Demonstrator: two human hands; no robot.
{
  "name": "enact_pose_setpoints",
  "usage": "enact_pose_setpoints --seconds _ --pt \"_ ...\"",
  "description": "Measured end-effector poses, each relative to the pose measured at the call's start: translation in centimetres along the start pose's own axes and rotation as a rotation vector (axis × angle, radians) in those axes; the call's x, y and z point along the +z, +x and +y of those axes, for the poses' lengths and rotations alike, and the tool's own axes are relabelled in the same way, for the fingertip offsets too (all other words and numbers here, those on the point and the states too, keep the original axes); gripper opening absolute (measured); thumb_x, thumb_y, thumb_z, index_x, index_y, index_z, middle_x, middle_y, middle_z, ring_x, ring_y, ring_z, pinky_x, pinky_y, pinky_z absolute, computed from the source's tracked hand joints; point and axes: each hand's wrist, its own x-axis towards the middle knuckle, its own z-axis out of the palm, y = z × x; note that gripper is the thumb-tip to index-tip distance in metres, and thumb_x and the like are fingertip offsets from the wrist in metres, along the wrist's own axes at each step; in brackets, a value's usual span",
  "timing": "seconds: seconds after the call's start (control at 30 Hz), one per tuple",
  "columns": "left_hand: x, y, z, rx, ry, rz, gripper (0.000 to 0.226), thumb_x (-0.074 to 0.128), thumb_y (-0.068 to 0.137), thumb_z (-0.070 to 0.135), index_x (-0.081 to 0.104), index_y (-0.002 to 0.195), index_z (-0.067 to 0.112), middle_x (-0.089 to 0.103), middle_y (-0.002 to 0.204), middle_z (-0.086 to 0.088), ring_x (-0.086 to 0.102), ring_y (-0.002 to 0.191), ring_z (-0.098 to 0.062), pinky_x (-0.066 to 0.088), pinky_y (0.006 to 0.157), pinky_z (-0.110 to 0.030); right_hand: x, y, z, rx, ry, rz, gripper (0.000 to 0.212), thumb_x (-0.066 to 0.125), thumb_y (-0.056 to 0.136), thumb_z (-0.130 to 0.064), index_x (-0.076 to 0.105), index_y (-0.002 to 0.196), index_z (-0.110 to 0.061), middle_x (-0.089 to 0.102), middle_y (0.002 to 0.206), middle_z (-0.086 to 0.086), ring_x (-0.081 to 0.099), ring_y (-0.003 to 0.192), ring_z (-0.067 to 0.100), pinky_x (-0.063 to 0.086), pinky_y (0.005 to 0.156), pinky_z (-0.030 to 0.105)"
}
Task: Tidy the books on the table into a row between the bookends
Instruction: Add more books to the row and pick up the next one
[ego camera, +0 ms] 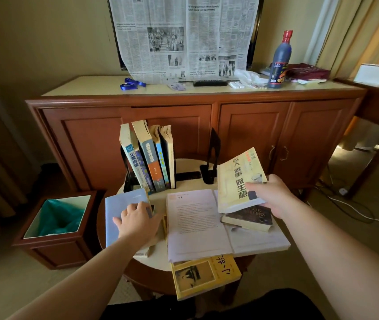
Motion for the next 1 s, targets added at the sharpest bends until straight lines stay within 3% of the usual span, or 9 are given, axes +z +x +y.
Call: enact_pose_setpoints --seconds 0.13,0.2,0.33,0.4,0.53,0.77,0.83,0.9,1.0 --pt "-2.0 0.0 2.1 0.054 -0.52 -0.181 0.061 0.065 0.097 0.051 0.05 0.148 0.021 0.059 0.141 0.002 0.06 0.116 -0.017 0.051 0.089 -0.029 2.2 -2.5 -0.6 -0.057 0.1 -0.299 0.03 0.077 0.093 -0.015 0.068 0.121 -0.021 0.077 0.115 -0.002 0.071 0.11 0.022 0.054 0.095 0.049" --pt "-2.8 -0.4 3.3 0.012 -0.872 -0.342 0.067 0.069 0.096 0.047 0.048 0.15 0.013 0.065 0.132 -0.002 0.064 0.113 -0.018 0.053 0.1 -0.037 3.7 -3.8 -0.6 -0.068 0.145 -0.446 0.032 0.075 0.093 -0.012 0.067 0.124 -0.019 0.078 0.116 -0.001 0.071 0.113 0.025 0.051 0.103 0.054" --pt "-4.4 -1.1 4.7 -0.088 -1.438 -0.599 0.036 0.063 0.102 0.028 0.058 0.137 0.019 0.076 0.122 -0.009 0.074 0.11 -0.031 0.055 0.1 -0.052 6.9 -5.3 0.2 -0.063 0.109 -0.601 0.048 0.079 0.087 -0.012 0.06 0.131 -0.017 0.078 0.116 0.003 0.074 0.108 0.023 0.053 0.101 0.052" --pt "-4.6 -1.0 4.5 -0.094 -1.476 -0.573 0.034 0.063 0.101 0.018 0.059 0.135 0.018 0.076 0.123 -0.012 0.074 0.11 -0.033 0.055 0.1 -0.056 8.2 -5.3 0.7 -0.126 0.056 -0.598 0.049 0.082 0.085 -0.015 0.062 0.129 -0.017 0.078 0.114 0.0 0.075 0.106 0.02 0.056 0.098 0.05" --pt "-5.1 -0.1 4.0 -0.015 -1.433 -0.458 0.035 0.06 0.101 0.009 0.059 0.136 0.012 0.075 0.123 -0.013 0.073 0.112 -0.035 0.057 0.099 -0.058 9.9 -4.5 1.1 -0.398 -0.348 -0.35 0.055 0.086 0.072 -0.06 0.059 0.118 -0.044 0.064 0.124 -0.02 0.062 0.115 0.006 0.052 0.096 0.036" --pt "-6.7 0.9 5.3 0.091 -1.272 -0.385 0.025 0.055 0.105 0.014 0.063 0.129 0.009 0.077 0.114 -0.015 0.075 0.104 -0.035 0.06 0.093 -0.058 12.7 -6.2 -0.6 -0.541 -0.627 -0.419 0.127 0.078 0.052 -0.086 0.013 0.157 -0.056 0.01 0.165 -0.008 0.009 0.155 0.022 0.027 0.119 0.052" --pt "-6.6 0.6 5.7 0.158 -1.197 -0.419 0.025 0.058 0.103 0.014 0.064 0.126 0.008 0.074 0.115 -0.02 0.073 0.106 -0.039 0.06 0.094 -0.056 13.2 -6.3 -0.9 -0.535 -0.586 -0.425 0.118 0.081 0.057 -0.079 0.019 0.154 -0.058 0.026 0.163 -0.004 0.022 0.154 0.026 0.036 0.116 0.053" --pt "-6.3 0.4 6.0 0.217 -1.095 -0.465 0.028 0.062 0.098 0.023 0.067 0.124 0.012 0.073 0.117 -0.019 0.071 0.11 -0.036 0.055 0.098 -0.055 13.6 -6.4 -0.8 -0.566 -0.528 -0.424 0.085 0.083 0.071 -0.057 0.04 0.144 -0.05 0.058 0.128 -0.018 0.06 0.12 0.014 0.056 0.097 0.042" --pt "-6.0 0.6 5.8 0.218 -0.962 -0.57 0.05 0.066 0.083 0.046 0.068 0.131 0.034 0.075 0.121 0.007 0.068 0.118 -0.014 0.041 0.105 -0.046 14.1 -6.4 0.3 -0.494 -0.517 -0.34 0.052 0.072 0.079 -0.033 0.056 0.129 -0.033 0.07 0.094 -0.012 0.07 0.08 0.009 0.064 0.069 0.04"
